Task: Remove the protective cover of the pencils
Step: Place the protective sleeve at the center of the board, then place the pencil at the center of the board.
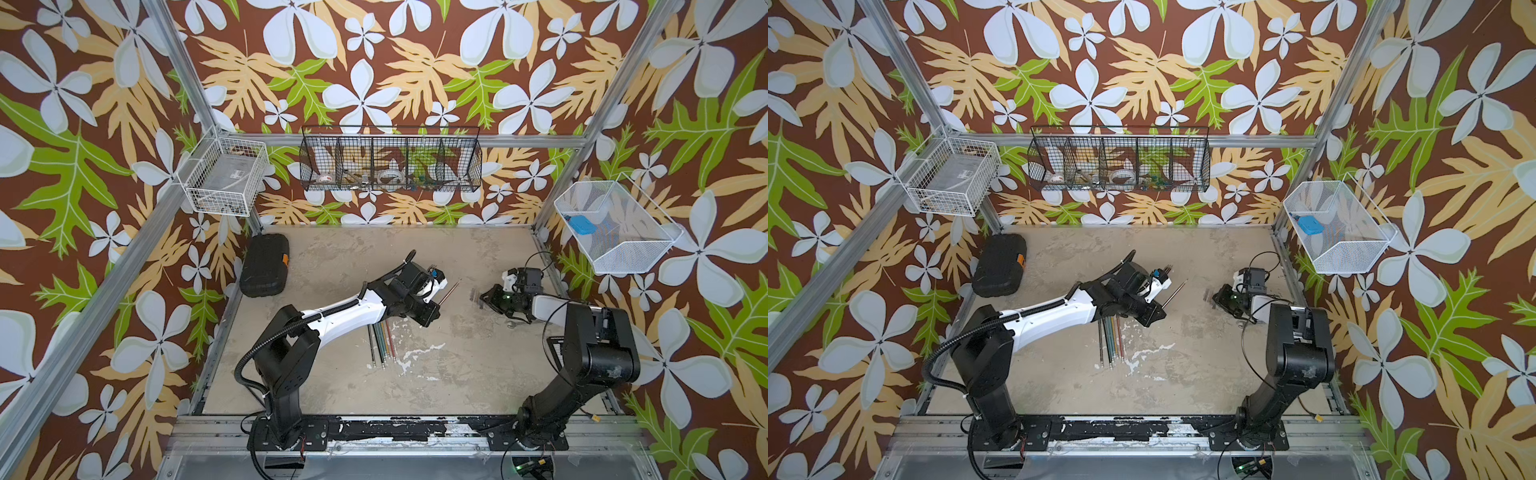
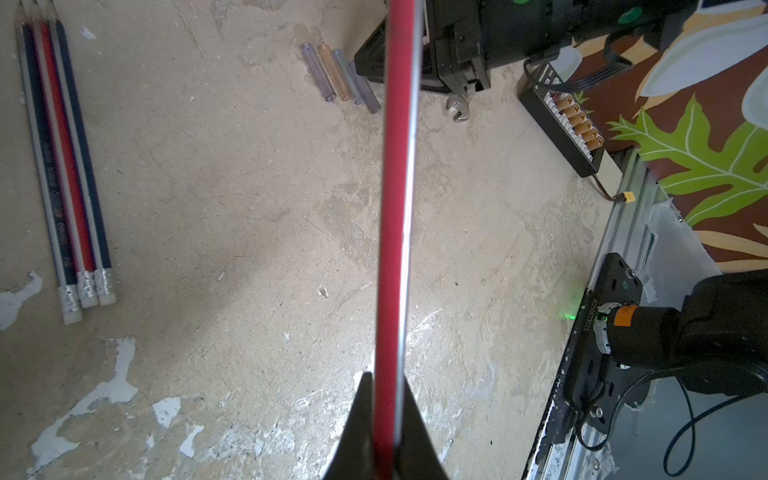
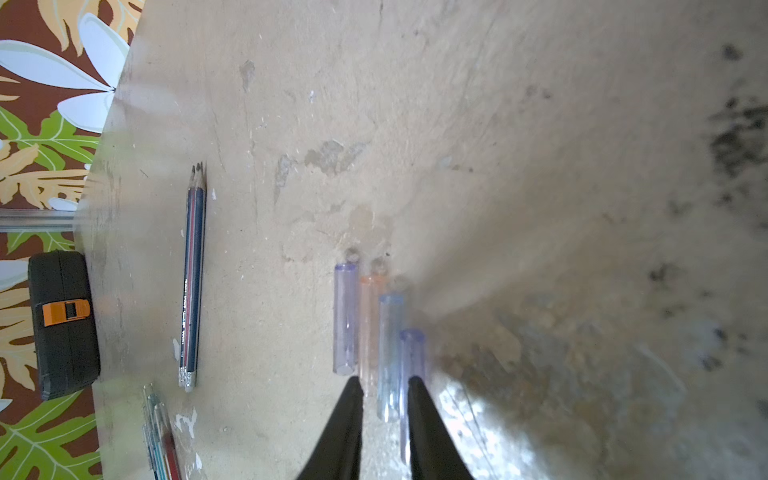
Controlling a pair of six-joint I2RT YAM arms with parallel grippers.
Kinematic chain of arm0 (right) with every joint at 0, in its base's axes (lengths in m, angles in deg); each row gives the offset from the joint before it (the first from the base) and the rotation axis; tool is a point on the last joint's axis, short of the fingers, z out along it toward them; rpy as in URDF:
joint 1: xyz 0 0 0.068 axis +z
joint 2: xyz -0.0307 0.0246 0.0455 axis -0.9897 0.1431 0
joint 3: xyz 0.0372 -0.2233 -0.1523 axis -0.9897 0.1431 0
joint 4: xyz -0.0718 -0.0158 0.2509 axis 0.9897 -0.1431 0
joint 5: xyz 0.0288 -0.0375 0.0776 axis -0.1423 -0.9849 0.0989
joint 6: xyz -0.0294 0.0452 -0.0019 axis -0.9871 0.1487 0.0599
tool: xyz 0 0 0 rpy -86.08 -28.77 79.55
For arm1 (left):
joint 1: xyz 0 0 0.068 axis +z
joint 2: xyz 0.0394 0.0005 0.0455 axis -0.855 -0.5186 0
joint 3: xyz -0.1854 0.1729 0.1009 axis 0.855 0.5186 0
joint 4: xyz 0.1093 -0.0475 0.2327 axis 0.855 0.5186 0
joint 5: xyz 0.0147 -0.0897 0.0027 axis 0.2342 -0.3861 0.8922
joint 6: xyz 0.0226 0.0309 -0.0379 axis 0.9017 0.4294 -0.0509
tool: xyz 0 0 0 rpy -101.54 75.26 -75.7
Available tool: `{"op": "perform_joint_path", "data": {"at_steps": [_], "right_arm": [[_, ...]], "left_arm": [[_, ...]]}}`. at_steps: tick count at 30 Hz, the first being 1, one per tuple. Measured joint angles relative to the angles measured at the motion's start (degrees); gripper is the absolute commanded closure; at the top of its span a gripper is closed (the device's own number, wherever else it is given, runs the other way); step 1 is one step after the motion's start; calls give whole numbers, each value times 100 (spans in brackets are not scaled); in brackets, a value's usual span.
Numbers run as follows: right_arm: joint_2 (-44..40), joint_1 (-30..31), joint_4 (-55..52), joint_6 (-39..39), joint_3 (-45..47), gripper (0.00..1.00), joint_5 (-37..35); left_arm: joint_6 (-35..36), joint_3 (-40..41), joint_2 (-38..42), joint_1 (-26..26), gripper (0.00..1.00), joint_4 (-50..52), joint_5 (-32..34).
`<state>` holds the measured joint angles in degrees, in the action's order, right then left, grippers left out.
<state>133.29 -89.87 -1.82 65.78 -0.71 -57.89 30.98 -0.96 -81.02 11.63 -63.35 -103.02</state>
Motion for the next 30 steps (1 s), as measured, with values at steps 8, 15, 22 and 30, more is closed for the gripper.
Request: {"op": "perform_joint_path", "data": {"at_steps": [8,15,22,30], "right_arm": [[-605,0,-2,0,168,77,-22],[-2065,9,-28,-52,1034,77,4],[-3637,11,-487,-474,1668,76,125],[-4627,11,-855,-754,2107,76,133]], "left_arm": [[-48,-13,-256,673,100,-39,-2],[44,-876,-1134,942,100,337,612],[328,-2549,-2524,1078,100,1056,1394],[590,-4426,-3842,1075,100,1884,1912]]}}
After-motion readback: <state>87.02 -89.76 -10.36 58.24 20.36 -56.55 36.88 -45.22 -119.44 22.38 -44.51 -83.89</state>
